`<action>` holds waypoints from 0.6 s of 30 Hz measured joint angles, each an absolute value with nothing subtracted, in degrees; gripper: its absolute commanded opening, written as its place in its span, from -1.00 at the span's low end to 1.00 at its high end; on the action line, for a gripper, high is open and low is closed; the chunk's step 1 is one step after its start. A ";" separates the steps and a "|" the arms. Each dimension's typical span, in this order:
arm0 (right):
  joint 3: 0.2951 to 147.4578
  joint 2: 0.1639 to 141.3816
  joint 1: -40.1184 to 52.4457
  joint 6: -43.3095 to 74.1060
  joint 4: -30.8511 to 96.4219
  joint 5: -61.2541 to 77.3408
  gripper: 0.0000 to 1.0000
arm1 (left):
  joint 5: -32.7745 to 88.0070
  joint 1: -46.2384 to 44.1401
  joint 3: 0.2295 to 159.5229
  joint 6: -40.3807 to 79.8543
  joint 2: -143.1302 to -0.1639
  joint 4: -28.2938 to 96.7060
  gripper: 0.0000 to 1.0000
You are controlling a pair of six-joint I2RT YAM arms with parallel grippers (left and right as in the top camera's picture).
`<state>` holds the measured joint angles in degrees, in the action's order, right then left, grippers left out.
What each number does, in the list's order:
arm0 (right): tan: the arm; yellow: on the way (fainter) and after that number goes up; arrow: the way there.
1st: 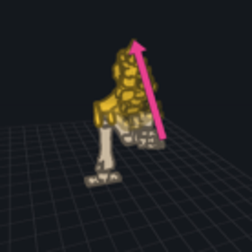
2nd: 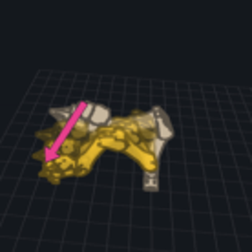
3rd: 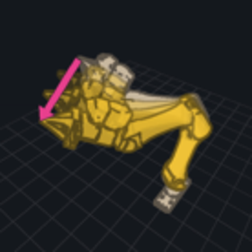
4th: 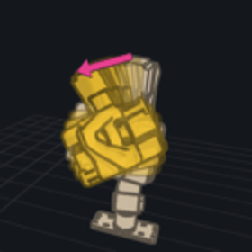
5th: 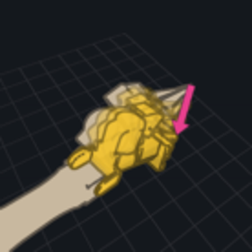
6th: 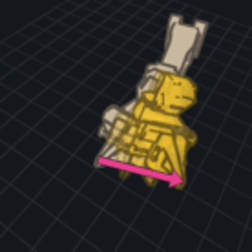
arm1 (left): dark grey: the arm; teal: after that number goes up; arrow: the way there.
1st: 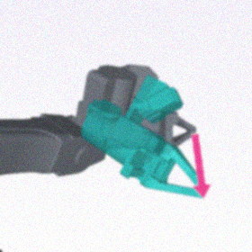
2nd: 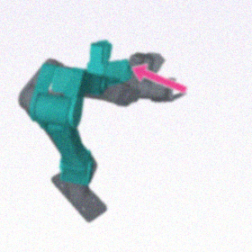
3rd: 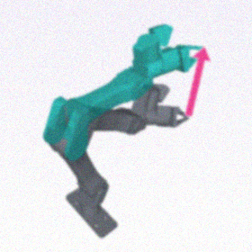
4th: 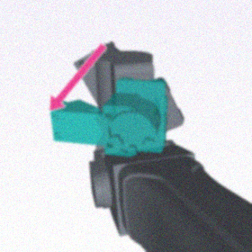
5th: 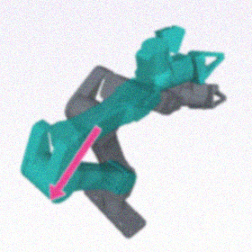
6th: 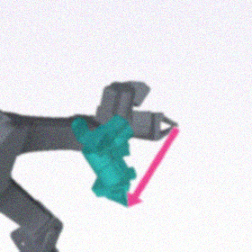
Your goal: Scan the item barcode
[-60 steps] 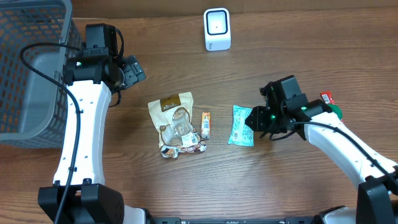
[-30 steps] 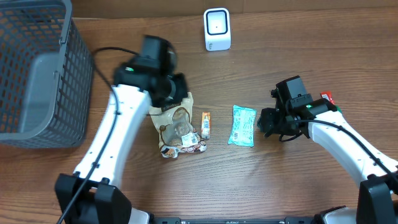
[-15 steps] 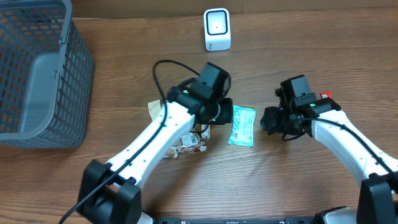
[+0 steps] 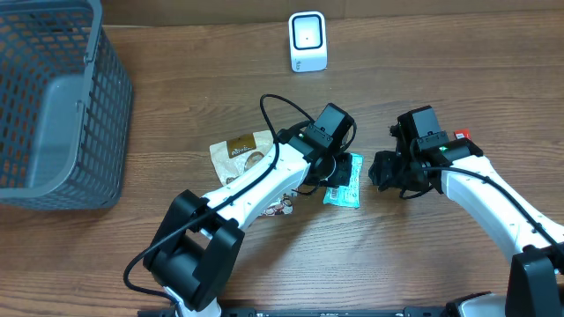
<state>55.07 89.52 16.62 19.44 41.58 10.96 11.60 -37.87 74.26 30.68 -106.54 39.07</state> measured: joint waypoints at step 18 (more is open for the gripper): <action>55.07 89.52 16.62 19.44 42.02 10.96 0.15 | 7.05 -37.87 73.38 32.73 -107.83 38.96 -0.91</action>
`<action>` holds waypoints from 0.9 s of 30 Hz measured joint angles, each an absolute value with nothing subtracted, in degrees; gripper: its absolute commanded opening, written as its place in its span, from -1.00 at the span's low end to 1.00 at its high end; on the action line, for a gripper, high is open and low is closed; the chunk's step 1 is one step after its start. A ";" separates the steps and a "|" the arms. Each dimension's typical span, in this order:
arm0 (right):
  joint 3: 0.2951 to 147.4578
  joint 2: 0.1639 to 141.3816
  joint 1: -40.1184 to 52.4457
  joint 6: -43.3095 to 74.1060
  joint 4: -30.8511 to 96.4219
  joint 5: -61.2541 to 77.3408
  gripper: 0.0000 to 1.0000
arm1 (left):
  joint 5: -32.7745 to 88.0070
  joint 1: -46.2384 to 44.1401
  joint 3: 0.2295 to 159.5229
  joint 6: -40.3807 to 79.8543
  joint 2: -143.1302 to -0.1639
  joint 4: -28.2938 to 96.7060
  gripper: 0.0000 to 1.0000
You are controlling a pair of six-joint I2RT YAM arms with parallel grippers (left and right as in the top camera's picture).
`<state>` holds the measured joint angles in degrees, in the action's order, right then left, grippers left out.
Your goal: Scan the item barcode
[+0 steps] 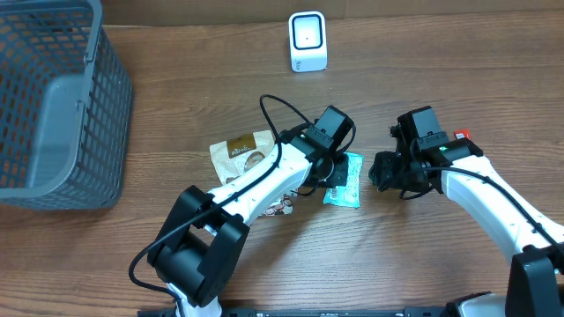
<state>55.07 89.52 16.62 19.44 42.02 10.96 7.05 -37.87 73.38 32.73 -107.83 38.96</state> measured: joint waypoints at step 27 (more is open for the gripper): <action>55.07 89.52 16.62 19.46 42.06 10.94 0.15 | 3.86 -37.87 72.44 35.73 -110.52 35.92 -0.77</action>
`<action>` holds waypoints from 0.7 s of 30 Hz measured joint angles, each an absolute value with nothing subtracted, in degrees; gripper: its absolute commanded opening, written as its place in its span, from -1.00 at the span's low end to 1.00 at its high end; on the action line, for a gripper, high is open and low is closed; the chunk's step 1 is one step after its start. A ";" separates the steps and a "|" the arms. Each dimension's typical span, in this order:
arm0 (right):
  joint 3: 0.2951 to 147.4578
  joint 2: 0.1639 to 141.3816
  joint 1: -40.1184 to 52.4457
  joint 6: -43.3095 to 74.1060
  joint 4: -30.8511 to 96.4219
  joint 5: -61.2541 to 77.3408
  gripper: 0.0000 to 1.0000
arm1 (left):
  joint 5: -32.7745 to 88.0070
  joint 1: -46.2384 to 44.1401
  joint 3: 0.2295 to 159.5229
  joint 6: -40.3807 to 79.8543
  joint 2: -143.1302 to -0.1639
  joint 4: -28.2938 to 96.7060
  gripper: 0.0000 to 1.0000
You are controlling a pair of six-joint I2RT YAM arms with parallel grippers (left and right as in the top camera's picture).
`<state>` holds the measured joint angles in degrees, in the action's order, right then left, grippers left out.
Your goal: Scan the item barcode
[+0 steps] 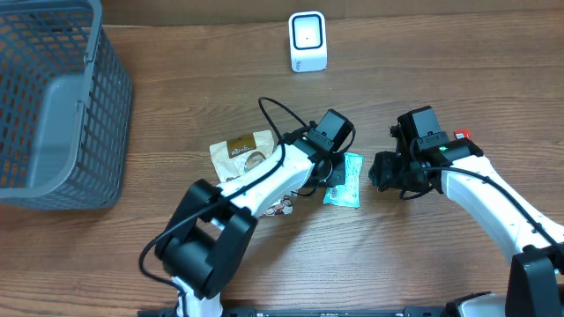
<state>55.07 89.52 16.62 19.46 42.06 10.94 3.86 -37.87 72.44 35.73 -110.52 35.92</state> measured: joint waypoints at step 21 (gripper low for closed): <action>54.33 89.54 16.58 21.56 38.70 15.92 0.17 | 5.23 -37.76 73.56 37.60 -113.16 35.42 -0.83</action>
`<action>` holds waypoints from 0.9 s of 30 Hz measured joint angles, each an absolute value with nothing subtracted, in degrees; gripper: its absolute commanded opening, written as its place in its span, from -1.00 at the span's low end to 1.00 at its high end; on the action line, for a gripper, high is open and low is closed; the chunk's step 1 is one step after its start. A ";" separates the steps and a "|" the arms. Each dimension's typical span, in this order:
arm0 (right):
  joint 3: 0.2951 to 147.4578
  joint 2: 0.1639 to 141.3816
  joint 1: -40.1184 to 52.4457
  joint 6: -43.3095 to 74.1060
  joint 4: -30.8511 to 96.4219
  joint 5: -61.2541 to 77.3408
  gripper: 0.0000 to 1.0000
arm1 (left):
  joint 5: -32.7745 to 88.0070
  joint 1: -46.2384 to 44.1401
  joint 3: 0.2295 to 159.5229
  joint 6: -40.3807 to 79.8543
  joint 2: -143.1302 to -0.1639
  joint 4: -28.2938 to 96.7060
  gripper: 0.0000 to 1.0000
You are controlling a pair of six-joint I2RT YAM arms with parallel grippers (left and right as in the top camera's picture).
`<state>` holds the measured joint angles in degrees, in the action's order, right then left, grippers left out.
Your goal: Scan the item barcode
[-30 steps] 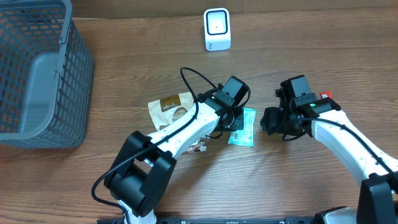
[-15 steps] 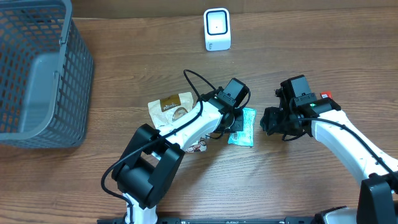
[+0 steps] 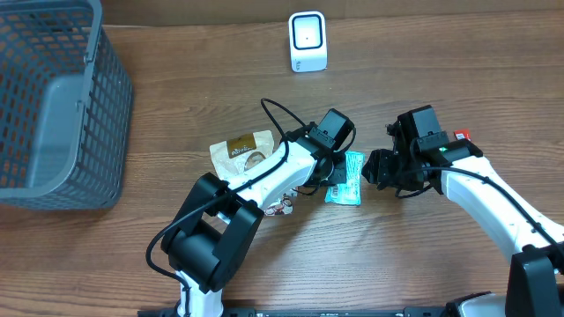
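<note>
A teal packet (image 3: 350, 180) lies flat on the wooden table (image 3: 194, 97) between the two arms. My left gripper (image 3: 331, 173) is down at the packet's left edge; its wrist covers the fingers, so how they stand is hidden. My right gripper (image 3: 371, 169) points left, its tip just off the packet's right edge; its dark fingers blur together. The white barcode scanner (image 3: 307, 41) stands upright at the back of the table, well away from the packet.
A grey mesh basket (image 3: 53, 101) fills the far left. A brown packet (image 3: 242, 150) lies left of the left arm, and a small patterned packet (image 3: 281, 207) shows under the arm's forearm. A black cable (image 3: 275, 110) loops above the left wrist.
My right gripper has shifted a little to the left, closer to the teal packet's right edge. The left arm's base link has turned slightly; the packet lies where it was.
Through all the earlier moments my left gripper stayed at the teal packet's left edge while its lower links swung by degrees. My right gripper waited a short way to the packet's right, and now sits nearer to it. The packet has stayed on the table.
</note>
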<state>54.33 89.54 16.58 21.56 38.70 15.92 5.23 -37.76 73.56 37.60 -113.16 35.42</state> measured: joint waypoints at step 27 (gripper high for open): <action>50.28 98.56 14.39 27.51 15.59 24.03 0.25 | 5.34 -37.74 73.78 37.78 -113.27 35.70 -0.84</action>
<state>50.28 98.56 14.39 27.51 15.59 24.03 5.34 -37.74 73.78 37.78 -113.27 35.70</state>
